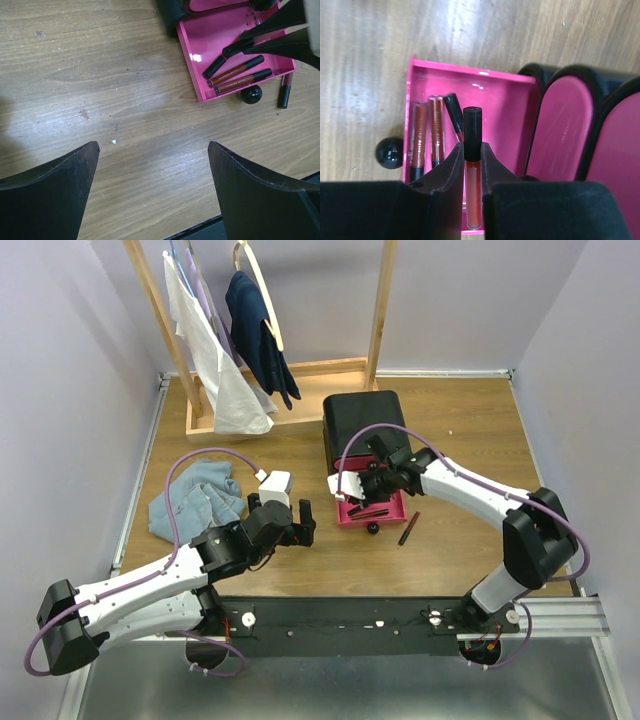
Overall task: Organize the makeup
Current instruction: Place the lipstick in the drawer.
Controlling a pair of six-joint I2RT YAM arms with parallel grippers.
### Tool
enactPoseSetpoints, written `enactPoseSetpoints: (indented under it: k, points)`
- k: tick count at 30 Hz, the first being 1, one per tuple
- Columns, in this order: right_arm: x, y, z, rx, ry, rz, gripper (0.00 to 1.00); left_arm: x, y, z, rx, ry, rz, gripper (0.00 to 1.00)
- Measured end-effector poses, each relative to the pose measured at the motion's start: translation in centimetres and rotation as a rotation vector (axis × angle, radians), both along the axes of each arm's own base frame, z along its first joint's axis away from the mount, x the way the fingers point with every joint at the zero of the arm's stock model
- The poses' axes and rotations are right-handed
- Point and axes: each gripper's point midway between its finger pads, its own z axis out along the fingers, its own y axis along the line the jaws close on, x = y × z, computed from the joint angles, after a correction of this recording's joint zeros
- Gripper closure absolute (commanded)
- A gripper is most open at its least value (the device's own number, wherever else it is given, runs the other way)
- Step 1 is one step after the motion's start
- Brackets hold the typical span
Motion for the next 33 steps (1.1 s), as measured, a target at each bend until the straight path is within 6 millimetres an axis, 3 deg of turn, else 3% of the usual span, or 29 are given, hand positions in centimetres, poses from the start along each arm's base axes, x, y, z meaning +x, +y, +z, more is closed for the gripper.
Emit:
enactPoseSetpoints:
  k: [6, 17, 21, 27, 33]
  points:
    - [0.9, -0.1, -1.3, -0.026, 0.002, -0.036, 0.57, 0.1, 0.2, 0.1, -0.008, -0.004, 0.008, 0.01]
    - [0.7, 0.1, -1.1, -0.009, 0.024, -0.075, 0.55, 0.2, 0.4, 0.1, -0.008, -0.004, 0.015, 0.01]
    - [0.2, 0.5, 0.4, 0.038, 0.034, -0.087, 0.55, 0.3, 0.3, 0.1, -0.01, -0.005, 0.016, 0.01]
    - [-1.5, 0.7, 4.4, 0.149, 0.031, -0.059, 0.55, 0.5, 0.1, 0.2, -0.017, -0.009, 0.02, 0.01]
    - [-3.0, -2.7, 5.7, 0.2, 0.084, -0.074, 0.52, 0.6, 0.0, -0.2, -0.025, -0.008, 0.018, 0.01]
